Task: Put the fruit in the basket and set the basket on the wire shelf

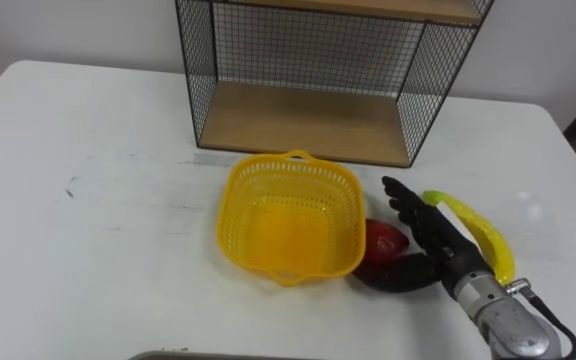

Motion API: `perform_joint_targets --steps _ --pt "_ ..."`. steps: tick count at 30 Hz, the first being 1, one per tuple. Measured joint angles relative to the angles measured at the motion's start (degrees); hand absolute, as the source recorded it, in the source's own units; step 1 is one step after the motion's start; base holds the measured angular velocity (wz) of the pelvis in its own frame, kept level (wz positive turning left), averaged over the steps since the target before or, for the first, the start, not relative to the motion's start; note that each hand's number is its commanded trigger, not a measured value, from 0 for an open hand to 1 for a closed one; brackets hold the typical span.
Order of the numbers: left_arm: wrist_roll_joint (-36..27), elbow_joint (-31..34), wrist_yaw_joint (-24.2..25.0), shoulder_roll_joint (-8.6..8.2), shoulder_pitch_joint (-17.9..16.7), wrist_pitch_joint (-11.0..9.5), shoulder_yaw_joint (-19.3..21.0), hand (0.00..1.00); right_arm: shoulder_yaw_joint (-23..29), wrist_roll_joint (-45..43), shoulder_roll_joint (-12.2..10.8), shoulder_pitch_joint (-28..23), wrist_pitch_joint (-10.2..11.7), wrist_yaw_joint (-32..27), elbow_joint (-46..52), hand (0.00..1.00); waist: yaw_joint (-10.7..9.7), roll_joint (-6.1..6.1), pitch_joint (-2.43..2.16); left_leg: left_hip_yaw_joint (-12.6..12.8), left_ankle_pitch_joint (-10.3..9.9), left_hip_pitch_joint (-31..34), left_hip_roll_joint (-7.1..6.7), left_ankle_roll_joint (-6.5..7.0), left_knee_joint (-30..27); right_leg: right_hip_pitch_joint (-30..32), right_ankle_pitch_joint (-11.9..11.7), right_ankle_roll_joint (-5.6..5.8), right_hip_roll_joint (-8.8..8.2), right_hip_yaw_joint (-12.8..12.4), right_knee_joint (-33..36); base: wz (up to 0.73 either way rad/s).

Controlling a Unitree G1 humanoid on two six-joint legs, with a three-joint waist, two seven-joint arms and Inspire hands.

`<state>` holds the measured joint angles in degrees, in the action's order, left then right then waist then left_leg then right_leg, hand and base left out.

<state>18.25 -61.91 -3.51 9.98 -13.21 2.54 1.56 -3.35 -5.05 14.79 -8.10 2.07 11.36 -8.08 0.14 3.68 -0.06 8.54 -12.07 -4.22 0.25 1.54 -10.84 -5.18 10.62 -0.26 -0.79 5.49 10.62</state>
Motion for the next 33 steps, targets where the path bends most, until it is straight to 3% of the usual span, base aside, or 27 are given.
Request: perform_joint_targets --steps 6,7,8,9,10,11,19,26,33 --pt "0.02 0.08 0.01 0.0 -0.04 0.1 0.02 0.0 0.05 -3.05 -0.02 -0.02 0.53 0.0 -0.22 0.0 -0.07 -0.01 -0.04 -0.43 -0.01 0.41 -0.01 0.01 -0.39 0.13 0.0 -0.01 -0.06 0.23 0.0 0.02" --pt "0.02 0.1 0.01 0.0 -0.03 0.16 0.03 0.0 0.09 -3.85 -0.02 -0.02 0.62 0.0 -0.22 0.05 -0.13 -0.01 -0.04 -0.62 -0.01 0.54 -0.01 0.01 -0.52 0.14 -0.01 -0.02 -0.08 0.24 0.0 0.06" --pt "0.02 0.11 0.01 0.0 -0.06 0.21 0.03 0.0 0.09 -4.31 -0.04 -0.02 0.74 -0.02 -0.33 0.16 -0.12 -0.03 -0.05 -0.72 -0.01 0.56 -0.01 0.01 -0.59 0.11 -0.02 -0.03 -0.07 0.28 0.0 0.06" --pt "0.02 0.11 0.01 0.0 -0.07 0.25 0.03 0.0 0.09 -4.31 -0.06 -0.02 0.91 -0.08 -0.58 0.47 -0.11 -0.04 -0.06 -0.75 -0.01 0.56 0.0 0.01 -0.64 0.07 -0.02 -0.04 -0.07 0.29 0.0 0.04" --pt "0.02 0.11 0.0 -0.01 -0.07 0.44 0.03 0.0 0.1 -4.35 -0.09 -0.05 1.03 -0.24 -0.87 0.94 -0.11 -0.07 -0.08 -0.82 -0.01 0.56 0.0 0.01 -0.72 0.01 -0.03 -0.04 -0.08 0.34 0.0 0.0" --pt "0.03 0.11 0.0 -0.01 0.06 0.74 0.03 0.0 0.13 -4.62 -0.2 -0.04 1.05 -0.63 -0.9 1.0 -0.11 -0.09 -0.09 -0.88 -0.01 0.58 0.03 0.01 -0.79 -0.02 -0.04 -0.06 -0.1 0.63 0.0 0.03" --pt "0.63 0.48 0.01 -0.04 -0.15 1.2 1.44 0.0 3.82 -9.44 -1.14 1.41 1.67 -3.02 -3.41 1.0 0.15 -0.17 -0.23 -1.12 -0.01 0.59 -0.04 0.01 -0.94 0.08 -0.04 -0.06 -0.1 0.7 -0.15 0.01" --pt "2.23 0.23 -0.01 0.04 0.21 1.27 2.85 0.0 4.65 -10.14 -1.65 3.02 2.31 -3.53 -7.34 1.0 0.19 0.85 -0.77 -1.23 -0.11 0.39 0.0 -0.03 -0.74 -0.43 -0.09 -0.06 -0.09 1.01 -0.84 0.0" --pt "2.7 0.23 0.01 0.03 0.29 1.34 2.88 0.0 4.73 -10.05 -1.69 3.21 2.3 -4.04 -8.4 1.0 0.19 0.89 -0.73 -1.58 -0.54 0.34 0.25 0.08 -0.94 -0.92 -0.15 0.02 -0.18 1.64 -0.84 0.01"
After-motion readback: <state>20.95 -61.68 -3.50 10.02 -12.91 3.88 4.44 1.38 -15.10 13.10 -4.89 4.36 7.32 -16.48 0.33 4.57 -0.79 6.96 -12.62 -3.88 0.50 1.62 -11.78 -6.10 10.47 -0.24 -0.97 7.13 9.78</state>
